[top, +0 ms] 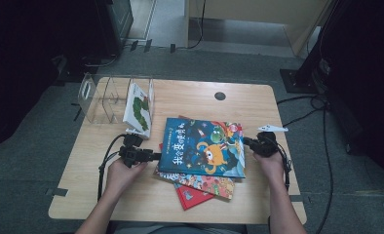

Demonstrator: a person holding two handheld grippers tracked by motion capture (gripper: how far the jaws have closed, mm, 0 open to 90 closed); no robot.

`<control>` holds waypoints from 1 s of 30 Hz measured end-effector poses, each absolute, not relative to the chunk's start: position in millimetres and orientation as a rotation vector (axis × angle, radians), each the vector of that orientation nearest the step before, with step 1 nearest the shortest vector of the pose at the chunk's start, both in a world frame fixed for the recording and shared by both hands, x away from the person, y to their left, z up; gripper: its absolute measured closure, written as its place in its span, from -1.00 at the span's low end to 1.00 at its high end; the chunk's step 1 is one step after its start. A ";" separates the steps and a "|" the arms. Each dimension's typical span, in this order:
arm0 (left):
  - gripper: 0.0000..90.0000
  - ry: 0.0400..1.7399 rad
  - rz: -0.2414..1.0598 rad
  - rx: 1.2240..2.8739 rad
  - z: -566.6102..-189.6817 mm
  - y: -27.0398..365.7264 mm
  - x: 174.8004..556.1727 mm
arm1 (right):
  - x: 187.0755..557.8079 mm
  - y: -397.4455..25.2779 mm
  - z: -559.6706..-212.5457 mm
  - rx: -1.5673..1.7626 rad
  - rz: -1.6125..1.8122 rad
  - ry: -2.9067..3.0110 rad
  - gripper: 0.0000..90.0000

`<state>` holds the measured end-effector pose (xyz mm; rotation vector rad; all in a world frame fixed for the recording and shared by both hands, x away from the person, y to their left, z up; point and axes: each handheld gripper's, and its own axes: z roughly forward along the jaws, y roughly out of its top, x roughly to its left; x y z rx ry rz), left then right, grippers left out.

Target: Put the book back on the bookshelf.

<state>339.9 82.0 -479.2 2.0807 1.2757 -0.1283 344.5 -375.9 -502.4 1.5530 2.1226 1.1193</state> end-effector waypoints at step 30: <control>-0.22 1.272 -0.253 2.005 -491.8 70.4 374.1 | 320.3 -373.1 -506.9 1.530 1.096 2.143 1.00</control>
